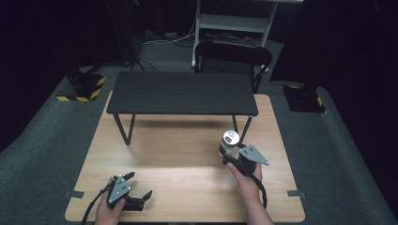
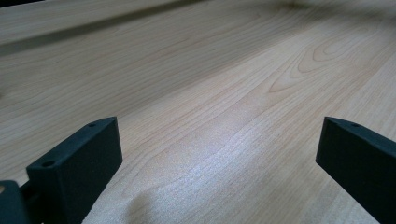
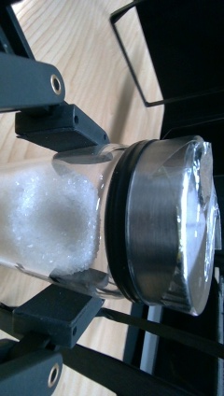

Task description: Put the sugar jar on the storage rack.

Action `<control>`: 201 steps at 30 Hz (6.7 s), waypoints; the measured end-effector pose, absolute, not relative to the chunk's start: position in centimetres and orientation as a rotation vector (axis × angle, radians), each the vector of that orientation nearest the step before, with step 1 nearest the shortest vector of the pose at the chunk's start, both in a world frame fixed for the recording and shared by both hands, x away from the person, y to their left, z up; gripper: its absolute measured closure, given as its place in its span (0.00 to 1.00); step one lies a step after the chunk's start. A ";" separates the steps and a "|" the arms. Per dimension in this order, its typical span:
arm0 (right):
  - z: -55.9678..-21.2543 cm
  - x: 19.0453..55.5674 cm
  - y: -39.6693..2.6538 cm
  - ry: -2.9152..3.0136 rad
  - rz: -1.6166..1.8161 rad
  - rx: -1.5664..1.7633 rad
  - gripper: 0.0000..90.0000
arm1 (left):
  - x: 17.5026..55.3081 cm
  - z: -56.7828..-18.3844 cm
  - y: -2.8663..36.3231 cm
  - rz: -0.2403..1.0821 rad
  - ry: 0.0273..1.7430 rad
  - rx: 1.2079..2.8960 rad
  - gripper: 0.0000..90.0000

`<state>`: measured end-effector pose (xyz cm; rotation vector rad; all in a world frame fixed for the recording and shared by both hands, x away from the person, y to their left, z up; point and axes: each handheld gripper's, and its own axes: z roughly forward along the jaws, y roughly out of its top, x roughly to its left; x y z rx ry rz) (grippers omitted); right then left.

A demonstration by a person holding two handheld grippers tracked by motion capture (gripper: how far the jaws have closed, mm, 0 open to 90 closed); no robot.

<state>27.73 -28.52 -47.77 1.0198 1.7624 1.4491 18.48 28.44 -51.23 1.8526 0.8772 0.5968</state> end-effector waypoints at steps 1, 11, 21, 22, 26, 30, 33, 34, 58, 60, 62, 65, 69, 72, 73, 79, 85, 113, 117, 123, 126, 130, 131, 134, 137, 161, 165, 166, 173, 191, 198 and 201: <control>-47.4 27.6 -28.6 1.759 1.453 1.021 0.35 | 18.5 -51.2 28.5 0.596 0.876 1.853 0.01; -42.8 27.0 -28.4 1.759 1.478 0.984 0.35 | 18.5 -51.2 28.5 0.594 0.874 1.853 0.00; -37.7 27.4 -27.3 1.731 1.531 0.940 0.35 | 18.5 -51.2 28.5 0.591 0.871 1.854 0.00; -36.7 27.6 -27.1 1.728 1.545 0.940 0.35 | 18.5 -51.2 28.6 0.590 0.870 1.855 0.01; -35.2 28.1 -26.9 1.719 1.552 0.928 0.35 | 18.5 -51.3 28.6 0.589 0.868 1.854 0.01; -33.6 28.9 -26.5 1.708 1.563 0.929 0.35 | 18.6 -51.2 28.6 0.586 0.864 1.856 0.01; -32.7 29.6 -26.1 1.702 1.550 0.919 0.35 | 18.6 -51.3 28.7 0.584 0.864 1.855 0.00; -32.5 29.9 -25.9 1.701 1.545 0.919 0.35 | 18.6 -51.2 28.7 0.583 0.863 1.856 0.01; -30.5 34.9 -22.6 1.697 1.495 0.935 0.35 | 18.6 -51.3 28.9 0.574 0.849 1.857 0.01; -30.4 35.4 -22.2 1.701 1.479 0.936 0.35 | 18.6 -51.3 28.9 0.574 0.848 1.857 0.00; -30.5 35.7 -22.0 1.703 1.472 0.939 0.35 | 18.6 -51.3 28.9 0.573 0.847 1.857 0.00; -30.7 36.5 -21.7 1.696 1.466 0.946 0.35 | 18.6 -51.3 28.9 0.571 0.846 1.856 0.00; -31.0 37.9 -21.5 1.695 1.446 0.958 0.35 | 18.7 -51.3 29.0 0.568 0.843 1.856 0.01; -31.2 38.4 -21.5 1.700 1.441 0.951 0.35 | 18.7 -51.3 29.0 0.566 0.842 1.856 0.01; -31.3 38.8 -21.6 1.705 1.440 0.951 0.35 | 18.7 -51.3 29.0 0.565 0.842 1.855 0.01; -31.7 40.0 -21.6 1.719 1.431 0.995 0.35 | 18.8 -51.3 29.1 0.558 0.839 1.856 0.00; -32.0 40.4 -21.4 1.733 1.418 1.013 0.35 | 18.8 -51.3 29.1 0.558 0.838 1.857 0.01; -32.6 40.9 -21.4 1.743 1.436 1.006 0.17 | 18.8 -51.3 29.2 0.554 0.837 1.856 0.00; -32.7 40.5 -21.1 1.725 1.417 0.973 0.00 | 18.8 -51.3 29.2 0.551 0.839 1.854 0.01; -32.6 40.5 -21.5 1.731 1.447 0.974 0.00 | 18.8 -51.3 29.2 0.549 0.840 1.854 0.01; -32.6 40.4 -21.6 1.726 1.451 0.995 0.00 | 18.8 -51.3 29.2 0.549 0.841 1.853 0.01; -32.5 40.3 -21.7 1.739 1.460 0.987 0.00 | 18.9 -51.3 29.2 0.546 0.847 1.851 0.01; -32.5 40.2 -21.7 1.740 1.461 0.983 0.00 | 18.9 -51.3 29.2 0.544 0.848 1.851 0.01; -32.5 40.1 -21.9 1.742 1.472 0.978 0.00 | 18.9 -51.3 29.2 0.542 0.852 1.851 0.01; -32.7 39.7 -22.2 1.744 1.486 0.958 0.00 | 19.0 -51.3 29.2 0.541 0.853 1.850 0.01; -35.3 35.2 -26.1 1.748 1.513 0.874 0.00 | 18.9 -51.3 29.1 0.546 0.853 1.848 0.01; -36.0 34.2 -26.7 1.756 1.521 0.858 0.00 | 18.9 -51.3 29.1 0.547 0.853 1.848 0.00; -36.2 33.9 -26.8 1.757 1.519 0.856 0.00 | 18.9 -51.3 29.1 0.547 0.853 1.848 0.01; -37.9 31.4 -27.9 1.771 1.539 0.821 0.00 | 18.9 -51.3 29.1 0.548 0.852 1.849 0.01; -44.1 25.1 -31.3 1.823 1.538 0.817 0.00 | 18.8 -51.3 29.0 0.553 0.852 1.850 0.00; -46.8 23.1 -32.5 1.824 1.524 0.846 0.00 | 18.8 -51.3 29.0 0.554 0.851 1.851 0.00; -48.0 22.4 -32.9 1.822 1.528 0.868 0.00 | 18.8 -51.3 29.0 0.554 0.851 1.851 0.01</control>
